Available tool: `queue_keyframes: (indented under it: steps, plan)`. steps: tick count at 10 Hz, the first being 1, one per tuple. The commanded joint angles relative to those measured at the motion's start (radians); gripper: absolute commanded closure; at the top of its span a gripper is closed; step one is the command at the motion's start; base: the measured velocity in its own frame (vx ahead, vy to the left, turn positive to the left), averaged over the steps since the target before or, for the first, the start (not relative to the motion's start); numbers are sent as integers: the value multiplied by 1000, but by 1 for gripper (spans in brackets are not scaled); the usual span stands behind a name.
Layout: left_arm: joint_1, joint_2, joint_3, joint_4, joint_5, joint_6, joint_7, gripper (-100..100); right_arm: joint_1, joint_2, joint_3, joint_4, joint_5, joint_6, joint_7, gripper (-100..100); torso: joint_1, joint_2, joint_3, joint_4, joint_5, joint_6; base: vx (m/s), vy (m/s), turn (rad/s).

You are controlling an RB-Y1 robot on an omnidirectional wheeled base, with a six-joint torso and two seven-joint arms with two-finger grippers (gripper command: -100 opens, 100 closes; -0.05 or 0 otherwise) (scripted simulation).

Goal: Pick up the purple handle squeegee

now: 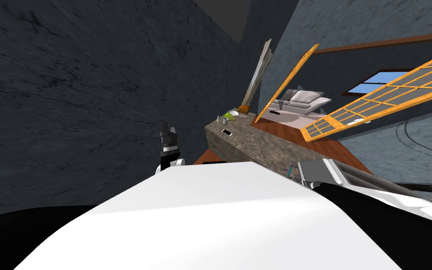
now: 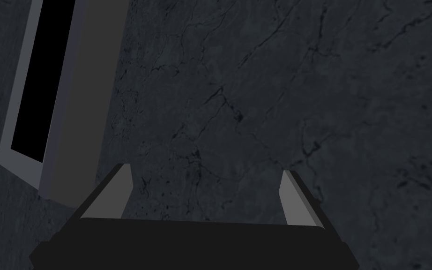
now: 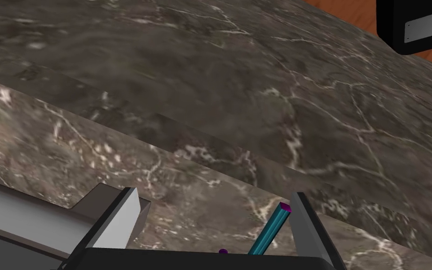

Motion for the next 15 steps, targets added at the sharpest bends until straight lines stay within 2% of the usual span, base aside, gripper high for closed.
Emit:
queue_keyframes:
  steps: [1,2,3,4,8,9,10,15]
  plan:
    - [0,0,0,0,0,0,0,0,4,38,4,0,11,11,16,-100,0,0,0,0,0,0,-13,-16,47]
    - [0,0,0,0,0,0,0,0,-1,51,10,2,16,14,21,-100,-2,2,0,-1,-4,2,-14,-17,50]
    - [0,0,0,0,0,0,0,0,-2,41,6,-4,13,18,16,-100,-4,2,1,0,-5,2,-6,-6,8]
    - [0,0,0,0,0,0,0,0,0,43,5,-5,14,20,18,100,-4,2,1,0,-5,2,0,0,0]
    - [0,0,0,0,0,0,0,0,0,44,5,-5,13,19,17,100,-4,1,0,-1,-5,1,0,-1,-4]
    - [0,0,0,0,0,0,0,0,0,44,5,-5,13,19,17,0,-4,1,0,-1,-5,1,0,0,0]
    - [0,0,0,0,0,0,0,0,13,11,-8,-4,2,5,7,100,-4,1,0,-1,-5,1,19,19,-52]
    - [0,0,0,0,0,0,0,0,46,-84,-49,-17,-31,-18,-26,100,-2,-1,-1,-1,-4,0,11,13,-38]
